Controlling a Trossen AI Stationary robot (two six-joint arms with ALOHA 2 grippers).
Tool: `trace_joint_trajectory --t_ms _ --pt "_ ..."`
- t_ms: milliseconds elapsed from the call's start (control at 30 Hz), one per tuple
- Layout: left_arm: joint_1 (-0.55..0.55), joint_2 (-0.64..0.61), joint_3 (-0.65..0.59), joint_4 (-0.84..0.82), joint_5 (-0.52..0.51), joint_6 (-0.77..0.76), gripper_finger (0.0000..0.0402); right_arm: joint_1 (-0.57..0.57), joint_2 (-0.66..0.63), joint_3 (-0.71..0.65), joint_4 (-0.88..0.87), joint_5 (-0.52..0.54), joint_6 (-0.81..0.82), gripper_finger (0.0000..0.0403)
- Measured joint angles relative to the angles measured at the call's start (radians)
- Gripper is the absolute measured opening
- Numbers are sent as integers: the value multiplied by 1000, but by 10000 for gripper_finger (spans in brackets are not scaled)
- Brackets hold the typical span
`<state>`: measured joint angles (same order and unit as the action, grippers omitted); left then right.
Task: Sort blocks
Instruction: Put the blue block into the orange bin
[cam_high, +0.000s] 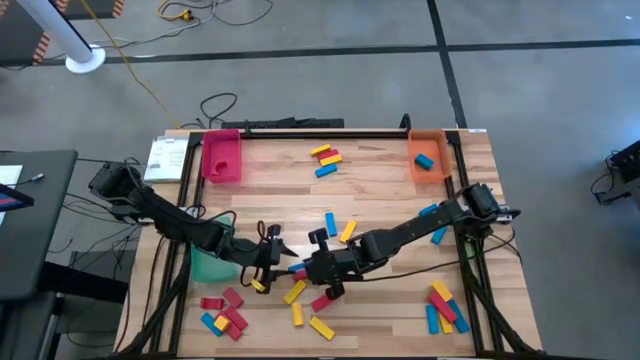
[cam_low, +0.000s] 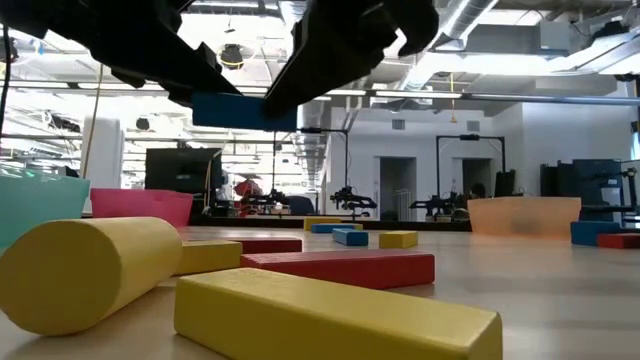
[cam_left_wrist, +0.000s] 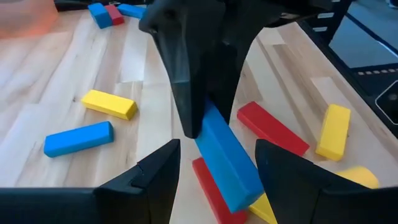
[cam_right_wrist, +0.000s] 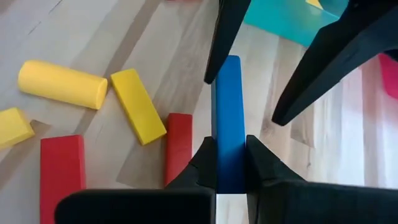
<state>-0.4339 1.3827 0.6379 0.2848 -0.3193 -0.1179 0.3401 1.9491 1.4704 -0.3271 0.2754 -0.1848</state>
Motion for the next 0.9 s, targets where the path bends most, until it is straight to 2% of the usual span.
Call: trace_joint_trajectory --t_ms 367,500,633,833,900 --pt "0 1 0 -20 -12 2 204 -23 -2 16 -31 42 60 36" --pt "0 1 8 -43 -105 0 198 -24 -2 16 -30 43 56 36" --pt "-1 1 45 -118 -158 23 161 -24 -2 16 -32 48 61 36" --pt "0 1 80 -181 -213 66 59 -42 -2 16 -44 55 119 36" --pt "0 1 83 -192 -217 77 51 -48 -2 16 -48 54 142 36"
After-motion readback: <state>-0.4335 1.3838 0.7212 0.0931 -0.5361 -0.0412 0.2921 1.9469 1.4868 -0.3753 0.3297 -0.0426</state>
